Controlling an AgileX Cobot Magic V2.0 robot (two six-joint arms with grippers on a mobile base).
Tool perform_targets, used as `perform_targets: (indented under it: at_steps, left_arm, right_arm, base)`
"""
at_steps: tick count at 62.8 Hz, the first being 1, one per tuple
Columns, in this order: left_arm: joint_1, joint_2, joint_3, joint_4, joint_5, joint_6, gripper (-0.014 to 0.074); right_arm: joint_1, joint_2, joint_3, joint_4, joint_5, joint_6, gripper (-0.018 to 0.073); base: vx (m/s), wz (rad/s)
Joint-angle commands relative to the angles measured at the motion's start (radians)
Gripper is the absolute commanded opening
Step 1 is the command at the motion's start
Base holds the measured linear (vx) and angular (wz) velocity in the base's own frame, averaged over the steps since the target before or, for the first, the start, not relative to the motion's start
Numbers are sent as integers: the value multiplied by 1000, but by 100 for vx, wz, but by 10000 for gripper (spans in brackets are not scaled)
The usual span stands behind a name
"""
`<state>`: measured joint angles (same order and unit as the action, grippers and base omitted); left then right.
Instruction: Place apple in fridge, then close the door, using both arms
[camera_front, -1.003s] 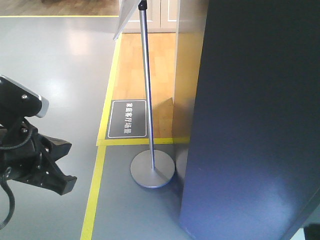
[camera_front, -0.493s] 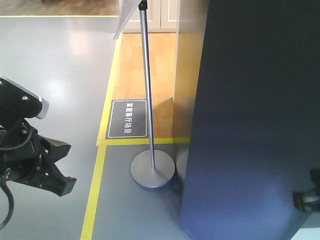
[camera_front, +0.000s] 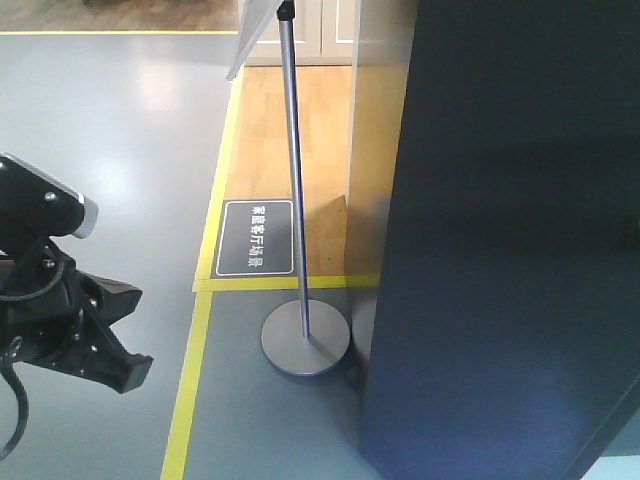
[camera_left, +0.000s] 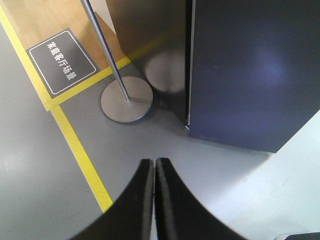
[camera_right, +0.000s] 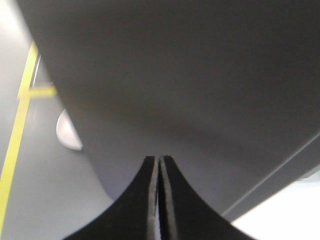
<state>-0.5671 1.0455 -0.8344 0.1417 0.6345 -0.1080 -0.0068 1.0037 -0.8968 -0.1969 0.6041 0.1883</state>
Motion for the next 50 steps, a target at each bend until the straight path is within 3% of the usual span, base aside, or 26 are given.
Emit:
perform_targets:
  at_steps: [1, 16, 50]
  left_arm:
    - [1, -16, -26, 5, -53, -10, -6]
    - [1, -16, -26, 5, -53, -10, -6]
    - [1, -16, -26, 5, -53, -10, -6]
  right_arm:
    - [-64, 21, -52, 43, -145, -48, -3]
    - [-113, 108, -125, 59, -274, -75, -3]
    - [-113, 444, -408, 44, -450, -90, -3]
  base:
    - [0, 0]
    - [0, 0]
    - [0, 0]
